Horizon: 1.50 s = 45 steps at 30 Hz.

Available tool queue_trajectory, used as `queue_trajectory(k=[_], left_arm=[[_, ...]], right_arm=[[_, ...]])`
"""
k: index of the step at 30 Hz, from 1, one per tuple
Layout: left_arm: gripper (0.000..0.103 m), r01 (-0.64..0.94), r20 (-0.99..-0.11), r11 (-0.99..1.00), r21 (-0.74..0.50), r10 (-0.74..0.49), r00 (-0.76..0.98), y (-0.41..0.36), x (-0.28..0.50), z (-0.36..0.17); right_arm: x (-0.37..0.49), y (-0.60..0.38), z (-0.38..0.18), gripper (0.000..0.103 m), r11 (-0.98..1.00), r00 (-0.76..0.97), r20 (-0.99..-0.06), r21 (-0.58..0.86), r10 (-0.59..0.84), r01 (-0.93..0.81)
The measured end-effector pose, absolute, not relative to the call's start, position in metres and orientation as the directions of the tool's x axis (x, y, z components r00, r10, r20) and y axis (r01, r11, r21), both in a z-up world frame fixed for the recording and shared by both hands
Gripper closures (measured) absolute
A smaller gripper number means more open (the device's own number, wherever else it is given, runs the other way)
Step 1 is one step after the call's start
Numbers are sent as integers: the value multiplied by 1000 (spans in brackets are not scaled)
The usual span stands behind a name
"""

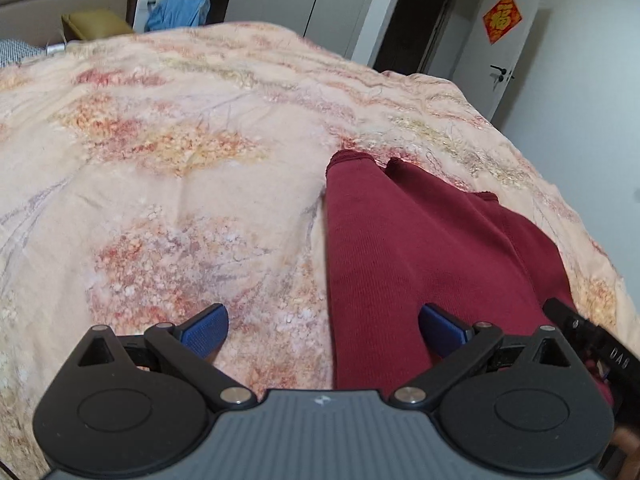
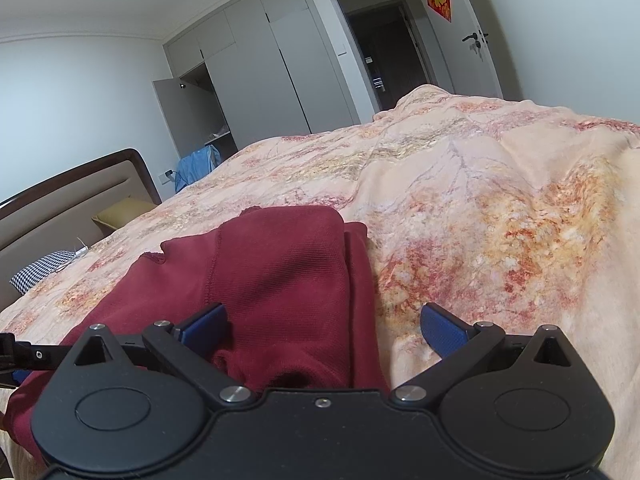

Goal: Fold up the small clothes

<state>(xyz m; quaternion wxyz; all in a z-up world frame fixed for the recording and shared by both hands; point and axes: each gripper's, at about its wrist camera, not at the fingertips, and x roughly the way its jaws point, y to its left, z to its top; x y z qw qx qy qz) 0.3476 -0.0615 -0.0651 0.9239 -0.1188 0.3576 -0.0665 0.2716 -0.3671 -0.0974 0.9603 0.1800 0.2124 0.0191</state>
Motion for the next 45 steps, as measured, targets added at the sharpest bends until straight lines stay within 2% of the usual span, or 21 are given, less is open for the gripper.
queue_trajectory(k=[22,32,36,38,45], left_arm=[[0,36,-643,962,-270,-208,737,-63,347,-65],[0,65,-675,960,-272,-239,698,-61,356,-61],[1,99,-682,958,-270,-263,683,-62,359,-59],[2,121,-680,954,-274,-281,678,-63,361,-59],[14,193,-663,928,-320,-365,654,-64,365,-60]], right_arm=[[272,-366,-98,0,935,909,-400,353,112,40],[270,-363,-97,1,943,915,-392,329,94,44],[266,-355,-97,11,956,926,-368,291,88,25],[264,-351,-96,20,962,930,-356,271,93,7],[261,-342,-94,37,974,934,-342,226,98,-19]])
